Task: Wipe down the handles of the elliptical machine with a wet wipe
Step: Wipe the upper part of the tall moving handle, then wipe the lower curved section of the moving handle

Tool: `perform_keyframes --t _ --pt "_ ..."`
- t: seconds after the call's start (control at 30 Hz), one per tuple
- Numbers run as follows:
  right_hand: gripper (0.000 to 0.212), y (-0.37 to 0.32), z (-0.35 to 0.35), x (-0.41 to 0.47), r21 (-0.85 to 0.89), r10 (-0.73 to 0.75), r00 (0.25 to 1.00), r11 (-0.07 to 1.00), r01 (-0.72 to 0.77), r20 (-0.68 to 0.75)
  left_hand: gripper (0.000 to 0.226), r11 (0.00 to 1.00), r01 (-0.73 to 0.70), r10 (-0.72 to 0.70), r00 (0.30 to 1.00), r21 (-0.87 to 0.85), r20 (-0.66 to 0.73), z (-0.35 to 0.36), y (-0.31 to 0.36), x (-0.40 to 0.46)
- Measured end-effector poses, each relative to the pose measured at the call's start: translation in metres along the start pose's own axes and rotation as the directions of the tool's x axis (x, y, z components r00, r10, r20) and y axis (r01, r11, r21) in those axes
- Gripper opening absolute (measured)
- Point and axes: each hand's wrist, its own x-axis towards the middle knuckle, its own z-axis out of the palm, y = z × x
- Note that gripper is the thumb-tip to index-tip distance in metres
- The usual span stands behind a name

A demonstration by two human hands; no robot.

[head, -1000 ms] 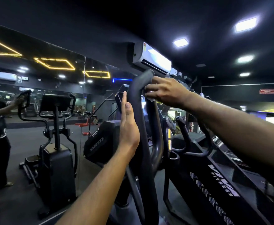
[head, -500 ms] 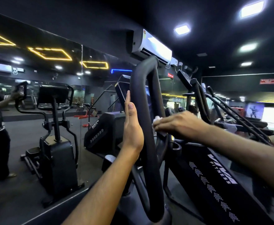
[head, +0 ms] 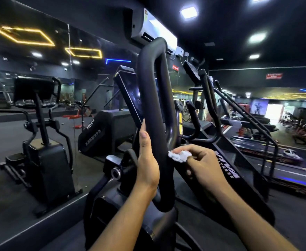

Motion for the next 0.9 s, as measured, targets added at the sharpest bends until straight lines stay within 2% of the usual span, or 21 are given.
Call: perform_keyframes --t 0.1,0.2,0.27,0.37,0.47,0.53,0.6,0.7,0.77,0.83,0.9 --pt "0.045 -0.01 0.007 -0.037 0.102 0.075 0.997 0.992 -0.072 -0.028 0.062 0.993 0.01 -0.013 1.0 0.115 0.022 -0.014 -0.003 -0.025" --pt "0.031 -0.009 0.035 -0.076 0.318 0.126 0.992 0.941 -0.116 -0.013 0.05 0.977 -0.04 0.029 0.998 0.208 0.053 -0.034 0.002 -0.057" --pt "0.023 0.001 0.061 -0.097 0.392 0.204 0.979 0.899 -0.196 0.02 0.045 0.972 -0.044 0.021 0.994 0.232 0.103 -0.055 0.001 -0.075" --pt "0.024 0.028 0.1 -0.108 0.428 0.356 0.931 0.832 -0.354 0.079 0.041 0.931 0.03 -0.08 0.989 0.364 0.124 -0.101 -0.002 -0.097" --pt "0.029 0.056 0.129 -0.105 0.425 0.493 0.856 0.749 -0.508 0.155 0.032 0.849 0.154 -0.24 0.964 0.505 0.11 -0.152 -0.006 -0.114" --pt "0.025 0.074 0.149 -0.103 0.36 0.531 0.809 0.724 -0.588 0.252 0.025 0.781 0.213 -0.27 0.963 0.587 0.01 -0.182 -0.011 -0.124" --pt "0.022 0.086 0.168 -0.102 0.287 0.541 0.768 0.718 -0.634 0.342 0.017 0.749 0.284 -0.271 0.956 0.599 -0.114 -0.204 -0.012 -0.133" --pt "0.02 0.098 0.199 -0.098 0.185 0.487 0.753 0.772 -0.608 0.442 0.009 0.715 0.362 -0.244 0.931 0.598 -0.272 -0.234 -0.01 -0.145" --pt "0.013 0.106 0.213 -0.092 0.12 0.408 0.773 0.845 -0.522 0.486 0.009 0.705 0.402 -0.232 0.909 0.585 -0.345 -0.25 -0.011 -0.148" --pt "0.008 0.117 0.224 -0.085 0.068 0.334 0.781 0.9 -0.43 0.527 0.006 0.693 0.434 -0.242 0.892 0.575 -0.381 -0.264 -0.015 -0.148" --pt "0.011 0.133 0.231 -0.075 0.044 0.31 0.784 0.919 -0.392 0.537 0.007 0.721 0.478 -0.313 0.871 0.502 -0.379 -0.274 -0.023 -0.141"
